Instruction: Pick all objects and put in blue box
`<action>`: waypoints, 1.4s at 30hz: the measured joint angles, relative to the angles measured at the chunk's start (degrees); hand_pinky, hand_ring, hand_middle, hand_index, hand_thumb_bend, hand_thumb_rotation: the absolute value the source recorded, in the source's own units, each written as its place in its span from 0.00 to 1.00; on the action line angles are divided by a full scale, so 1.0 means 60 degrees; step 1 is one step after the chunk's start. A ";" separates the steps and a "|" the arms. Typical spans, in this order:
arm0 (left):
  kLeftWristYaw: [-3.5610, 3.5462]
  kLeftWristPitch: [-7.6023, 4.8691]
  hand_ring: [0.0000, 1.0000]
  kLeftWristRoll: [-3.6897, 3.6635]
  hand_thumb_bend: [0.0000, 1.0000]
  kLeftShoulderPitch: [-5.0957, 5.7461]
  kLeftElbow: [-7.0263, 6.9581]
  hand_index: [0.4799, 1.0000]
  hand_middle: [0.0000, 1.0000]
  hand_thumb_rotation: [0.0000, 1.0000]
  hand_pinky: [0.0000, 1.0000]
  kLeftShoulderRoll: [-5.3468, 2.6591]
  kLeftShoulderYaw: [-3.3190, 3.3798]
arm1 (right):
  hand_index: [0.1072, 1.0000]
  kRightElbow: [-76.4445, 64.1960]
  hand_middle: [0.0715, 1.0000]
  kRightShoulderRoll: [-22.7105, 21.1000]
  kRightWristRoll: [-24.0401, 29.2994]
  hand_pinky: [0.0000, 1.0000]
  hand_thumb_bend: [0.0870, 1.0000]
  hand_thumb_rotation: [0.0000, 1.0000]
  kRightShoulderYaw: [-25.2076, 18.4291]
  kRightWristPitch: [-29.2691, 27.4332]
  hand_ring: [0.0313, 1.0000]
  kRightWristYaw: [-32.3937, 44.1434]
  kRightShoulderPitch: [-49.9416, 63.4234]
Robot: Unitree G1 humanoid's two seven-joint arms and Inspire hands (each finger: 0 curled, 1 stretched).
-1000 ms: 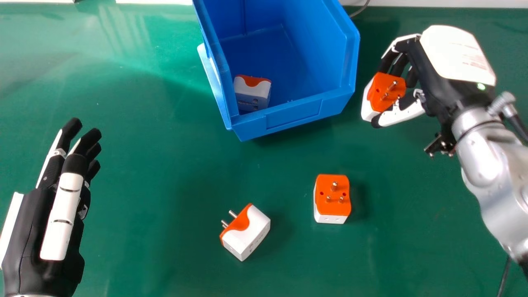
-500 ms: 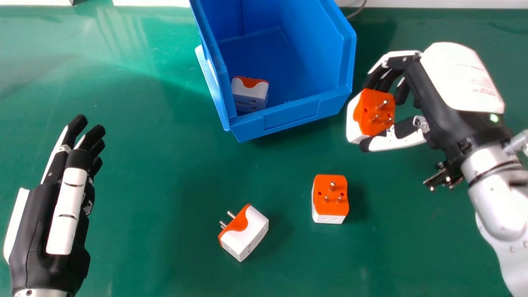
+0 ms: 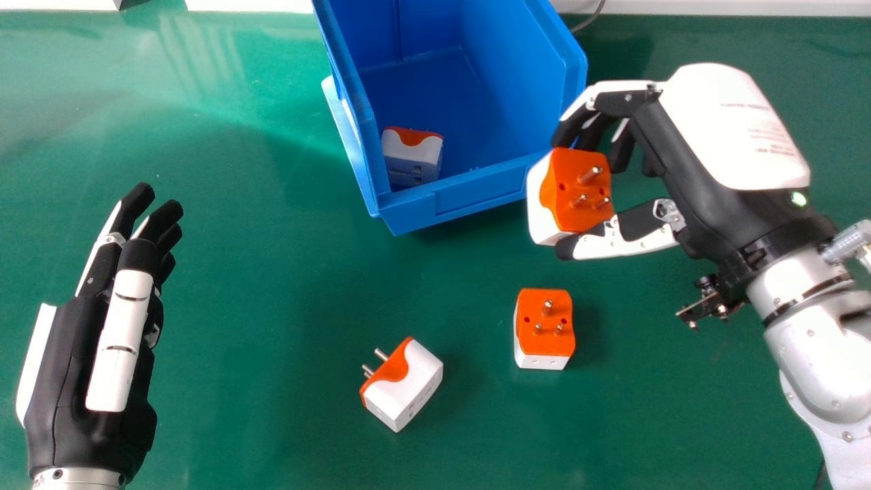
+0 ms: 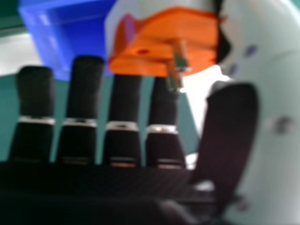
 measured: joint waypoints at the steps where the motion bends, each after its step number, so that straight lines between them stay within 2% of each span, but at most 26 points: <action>1: 0.0023 -0.0001 0.93 0.0006 0.63 0.0000 0.0000 0.85 0.91 0.77 0.99 -0.0025 -0.0012 | 0.51 -0.0014 0.48 0.0017 -0.0017 0.29 0.44 0.00 0.0020 -0.0048 0.40 0.0050 -0.0062; 6: 0.0041 -0.0016 0.93 0.0021 0.63 -0.0049 0.0040 0.84 0.90 0.77 0.98 -0.0087 -0.0064 | 0.51 -0.0098 0.46 0.0274 -0.0086 0.28 0.44 0.00 0.0088 -0.0321 0.39 0.0280 -0.0539; 13: 0.0048 -0.0015 0.93 -0.0004 0.63 -0.0107 0.0068 0.83 0.90 0.77 0.98 -0.0161 -0.0090 | 0.51 0.0453 0.46 0.0744 -0.0082 0.28 0.44 0.00 0.0303 -0.1200 0.38 0.0269 -0.1549; 18: 0.0139 -0.0011 0.93 0.0025 0.64 -0.0100 0.0061 0.82 0.90 0.77 0.98 -0.0190 -0.0099 | 0.51 0.1276 0.45 0.1062 -0.0209 0.28 0.44 0.00 0.0584 -0.1554 0.37 0.0237 -0.2391; 24: 0.0155 -0.0014 0.92 0.0098 0.64 -0.0109 0.0050 0.82 0.89 0.77 0.97 -0.0216 -0.0122 | 0.50 0.2310 0.44 0.1635 -0.0631 0.28 0.44 0.00 0.0968 -0.1237 0.36 0.0303 -0.3456; 31: 0.0191 -0.0012 0.92 0.0102 0.64 -0.0154 0.0035 0.82 0.89 0.77 0.97 -0.0236 -0.0121 | 0.50 0.4640 0.44 0.2309 -0.0935 0.28 0.44 0.00 0.1431 -0.1136 0.37 -0.0060 -0.4902; 36: 0.0162 -0.0019 0.92 0.0109 0.65 -0.0149 0.0008 0.82 0.89 0.77 0.98 -0.0234 -0.0117 | 0.49 0.6860 0.45 0.2717 -0.0941 0.29 0.44 0.00 0.1647 -0.1016 0.38 -0.0462 -0.6058; 42: 0.0160 -0.0011 0.93 0.0098 0.65 -0.0058 -0.0100 0.82 0.89 0.77 0.98 -0.0229 -0.0099 | 0.48 0.9979 0.47 0.3030 -0.0944 0.30 0.44 0.00 0.2000 -0.1490 0.39 -0.1526 -0.7519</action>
